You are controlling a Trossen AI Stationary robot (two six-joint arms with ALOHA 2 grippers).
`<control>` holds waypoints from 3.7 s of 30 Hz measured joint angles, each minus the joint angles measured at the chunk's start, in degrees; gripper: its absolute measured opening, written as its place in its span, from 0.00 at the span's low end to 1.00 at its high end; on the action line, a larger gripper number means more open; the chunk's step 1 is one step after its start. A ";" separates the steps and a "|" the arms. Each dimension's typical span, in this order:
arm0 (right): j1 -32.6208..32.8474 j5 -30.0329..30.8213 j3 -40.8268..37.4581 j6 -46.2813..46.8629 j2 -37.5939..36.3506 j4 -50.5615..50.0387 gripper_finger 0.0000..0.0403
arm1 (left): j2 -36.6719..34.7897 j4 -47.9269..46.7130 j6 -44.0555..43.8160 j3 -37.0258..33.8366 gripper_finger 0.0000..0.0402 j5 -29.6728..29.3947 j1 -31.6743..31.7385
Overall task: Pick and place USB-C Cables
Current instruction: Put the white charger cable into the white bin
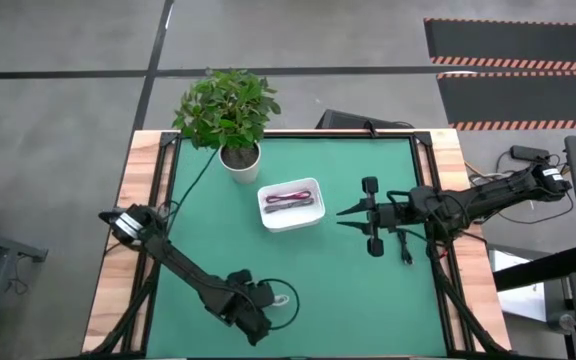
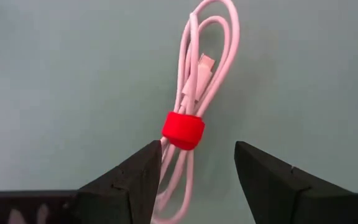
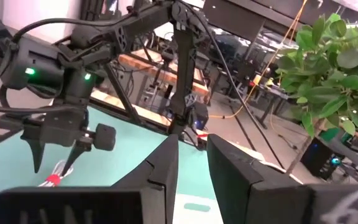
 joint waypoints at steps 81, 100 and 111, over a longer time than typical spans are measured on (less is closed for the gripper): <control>0.00 -10.54 -0.32 0.77 16.08 22.26 0.17 | -11.23 71.29 76.82 -5.04 0.03 -40.34 1.74; 0.00 -10.54 -0.33 1.24 24.61 33.46 0.17 | -11.11 100.73 80.30 -22.53 0.03 -40.22 2.55; 0.00 -10.51 0.29 4.90 24.63 33.00 0.20 | -11.11 110.19 77.11 -30.96 0.03 -40.09 3.41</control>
